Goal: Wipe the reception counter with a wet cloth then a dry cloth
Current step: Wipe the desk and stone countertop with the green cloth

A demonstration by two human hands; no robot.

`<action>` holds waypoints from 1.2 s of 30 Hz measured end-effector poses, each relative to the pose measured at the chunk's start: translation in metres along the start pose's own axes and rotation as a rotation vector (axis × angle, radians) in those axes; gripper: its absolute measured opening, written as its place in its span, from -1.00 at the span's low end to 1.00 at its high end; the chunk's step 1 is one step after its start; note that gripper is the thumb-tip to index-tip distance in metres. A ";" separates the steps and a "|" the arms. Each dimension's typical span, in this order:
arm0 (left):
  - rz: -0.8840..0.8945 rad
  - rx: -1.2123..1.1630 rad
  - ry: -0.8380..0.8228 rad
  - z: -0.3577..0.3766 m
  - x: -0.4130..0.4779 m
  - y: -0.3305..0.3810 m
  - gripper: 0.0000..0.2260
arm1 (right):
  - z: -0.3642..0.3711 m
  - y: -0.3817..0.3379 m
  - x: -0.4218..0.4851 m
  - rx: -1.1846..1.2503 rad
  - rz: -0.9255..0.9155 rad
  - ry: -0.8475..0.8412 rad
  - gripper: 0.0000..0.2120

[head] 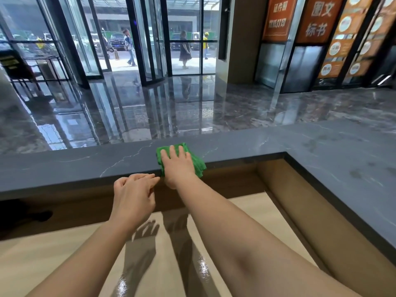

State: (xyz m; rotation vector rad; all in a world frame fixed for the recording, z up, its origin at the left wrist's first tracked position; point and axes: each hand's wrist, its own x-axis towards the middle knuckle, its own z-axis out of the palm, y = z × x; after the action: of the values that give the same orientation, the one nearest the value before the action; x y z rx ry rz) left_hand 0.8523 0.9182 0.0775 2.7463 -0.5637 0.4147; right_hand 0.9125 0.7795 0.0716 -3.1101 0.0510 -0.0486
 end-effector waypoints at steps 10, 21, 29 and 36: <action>0.015 0.000 -0.007 0.028 0.020 0.098 -0.62 | -0.015 0.121 -0.013 -0.054 -0.084 -0.085 -0.17; 0.139 -0.099 -0.003 0.066 0.067 0.277 -0.66 | -0.065 0.276 -0.044 -0.094 0.090 -0.315 -0.52; 0.052 -0.143 0.011 0.091 0.073 0.344 -0.69 | -0.078 0.355 -0.075 -0.161 0.114 -0.406 -0.76; 0.033 -0.131 -0.036 0.104 0.064 0.378 -0.70 | -0.075 0.383 -0.094 -0.137 0.165 -0.422 -0.47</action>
State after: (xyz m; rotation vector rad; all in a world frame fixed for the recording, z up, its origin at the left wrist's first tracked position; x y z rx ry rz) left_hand 0.7725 0.5296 0.0942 2.6274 -0.6230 0.3246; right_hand 0.8036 0.3976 0.1314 -3.1597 0.3101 0.6357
